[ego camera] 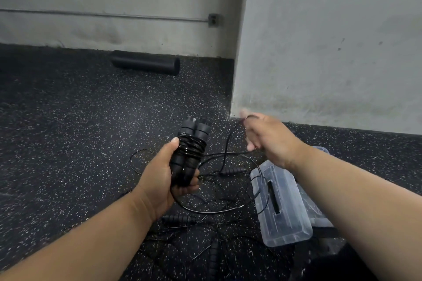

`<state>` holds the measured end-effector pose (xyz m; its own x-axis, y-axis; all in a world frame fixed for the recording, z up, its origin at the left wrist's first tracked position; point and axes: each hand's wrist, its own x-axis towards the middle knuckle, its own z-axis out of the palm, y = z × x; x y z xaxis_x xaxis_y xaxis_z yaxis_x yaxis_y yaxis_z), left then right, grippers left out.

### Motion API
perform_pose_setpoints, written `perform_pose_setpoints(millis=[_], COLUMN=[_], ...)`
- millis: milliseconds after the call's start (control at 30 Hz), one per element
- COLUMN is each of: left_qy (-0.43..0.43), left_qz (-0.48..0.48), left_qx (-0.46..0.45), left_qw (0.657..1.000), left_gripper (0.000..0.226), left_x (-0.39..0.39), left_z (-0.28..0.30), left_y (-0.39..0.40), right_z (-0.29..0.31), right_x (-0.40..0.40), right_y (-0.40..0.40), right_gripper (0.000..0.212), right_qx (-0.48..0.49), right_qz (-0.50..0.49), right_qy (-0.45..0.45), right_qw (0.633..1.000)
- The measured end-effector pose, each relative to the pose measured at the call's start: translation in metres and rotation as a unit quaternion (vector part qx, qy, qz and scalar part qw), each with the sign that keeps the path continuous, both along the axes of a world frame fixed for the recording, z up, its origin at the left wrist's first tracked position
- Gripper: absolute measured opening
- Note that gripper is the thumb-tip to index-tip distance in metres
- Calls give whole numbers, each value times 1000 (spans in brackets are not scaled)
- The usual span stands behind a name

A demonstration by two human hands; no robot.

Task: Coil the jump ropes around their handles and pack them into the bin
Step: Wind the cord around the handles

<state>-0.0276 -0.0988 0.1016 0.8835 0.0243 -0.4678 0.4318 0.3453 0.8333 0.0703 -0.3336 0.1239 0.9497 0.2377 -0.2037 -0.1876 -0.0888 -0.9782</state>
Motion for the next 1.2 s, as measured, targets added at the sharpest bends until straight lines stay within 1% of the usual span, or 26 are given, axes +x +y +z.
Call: perform_pose_setpoints(millis=[33,67,100,133,167,233,367,467,500,567,600,633,700,733,767,800,833,900,933,1033,1067,1200], left_qy=[2,4,3,4,5,13,28,13,8,-6,-11,-15,-26,-32,-37,-39,-37,-31,-30,-49,-61,-89], left_qz=[10,24,38,48,52,50,60,58,56,43,35,32,47,58,71,82,93,114,121,113,102,69], left_qx=[7,16,25,34,42,60,102,165,181,216,237,256,264,256,245,230,213,183,172,155,155,137], left_qw=[1000,1000,999,998,998,997,993,984,982,975,971,966,963,964,966,969,972,976,977,980,981,984], left_gripper=[66,64,63,63,62,59,54,53,53,52,50,47,44,44,44,44,44,46,47,49,49,52], left_x=[1,3,5,7,8,8,8,11,11,10,9,9,8,9,10,10,10,10,10,9,8,1], left_z=[-2,-4,-6,-7,-9,-11,-15,-17,-18,-18,-18,-18,-15,-14,-13,-11,-10,-8,-8,-9,-9,-2], left_y=[2,4,7,9,11,10,12,19,21,21,20,19,18,19,20,20,20,21,21,24,24,13], right_z=[3,4,3,0,-2,-8,3,5,2,-7,-11,-13,-12,-12,-15,-18,-20,-25,-26,-26,-26,-23], right_x=[0,1,3,5,8,14,24,30,31,30,28,25,20,19,19,19,19,22,22,21,20,14], right_y=[0,-2,-5,-7,-10,-15,-25,-34,-36,-35,-33,-32,-29,-29,-28,-27,-25,-23,-22,-21,-21,-16], right_gripper=[44,44,41,37,33,31,38,42,41,28,21,22,46,57,67,75,80,84,85,83,82,81], right_qx=[63,131,199,244,273,298,274,272,256,209,166,106,-22,-66,-83,-81,-56,6,12,-70,-84,-51], right_qz=[-23,-52,-87,-128,-168,-219,-238,-253,-247,-226,-214,-201,-167,-149,-131,-117,-114,-138,-147,-162,-160,-122], right_qy=[31,75,113,135,139,129,83,59,55,45,31,7,-42,-54,-51,-37,-21,-1,-9,-60,-68,-68], right_qw=[997,987,970,952,937,920,928,927,933,950,962,974,985,985,987,989,992,990,989,982,981,989])
